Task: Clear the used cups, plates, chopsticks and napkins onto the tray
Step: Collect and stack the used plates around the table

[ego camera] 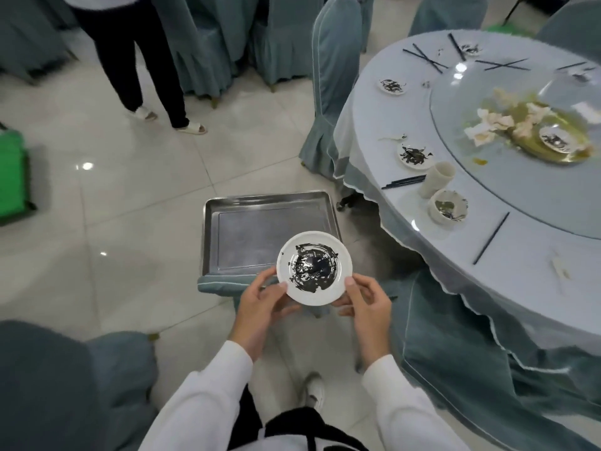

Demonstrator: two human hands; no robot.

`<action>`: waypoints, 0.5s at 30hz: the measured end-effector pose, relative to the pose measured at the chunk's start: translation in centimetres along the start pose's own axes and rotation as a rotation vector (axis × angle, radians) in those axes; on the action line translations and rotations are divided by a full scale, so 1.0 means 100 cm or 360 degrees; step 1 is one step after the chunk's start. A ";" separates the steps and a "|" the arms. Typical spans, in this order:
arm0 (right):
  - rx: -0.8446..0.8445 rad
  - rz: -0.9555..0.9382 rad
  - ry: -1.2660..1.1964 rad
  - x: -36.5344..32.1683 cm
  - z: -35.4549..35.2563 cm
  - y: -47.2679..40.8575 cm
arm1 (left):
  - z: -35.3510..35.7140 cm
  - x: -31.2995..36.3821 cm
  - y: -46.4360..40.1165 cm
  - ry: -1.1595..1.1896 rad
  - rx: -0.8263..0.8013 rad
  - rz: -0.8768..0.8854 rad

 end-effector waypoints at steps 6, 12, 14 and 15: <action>-0.0050 -0.0025 0.0039 0.013 0.081 0.001 | -0.067 0.032 -0.025 0.0052 0.0027 0.0039; -0.0117 -0.0064 0.0087 0.035 0.197 0.016 | -0.166 0.096 -0.058 0.0025 -0.0049 0.0086; -0.0154 -0.0071 0.0130 0.042 0.231 0.021 | -0.198 0.114 -0.066 0.0027 -0.0059 0.0090; -0.0181 -0.0070 0.0159 0.047 0.250 0.024 | -0.217 0.123 -0.071 0.0025 -0.0049 0.0097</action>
Point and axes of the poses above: each hand's wrist, its own y-axis away from the middle knuckle, its own z-axis out of the palm, x = y × z, the point moved 9 cm from there along -y, towards the middle knuckle, and after that the axes turned 9 degrees about -y, right-handed, at the moved point
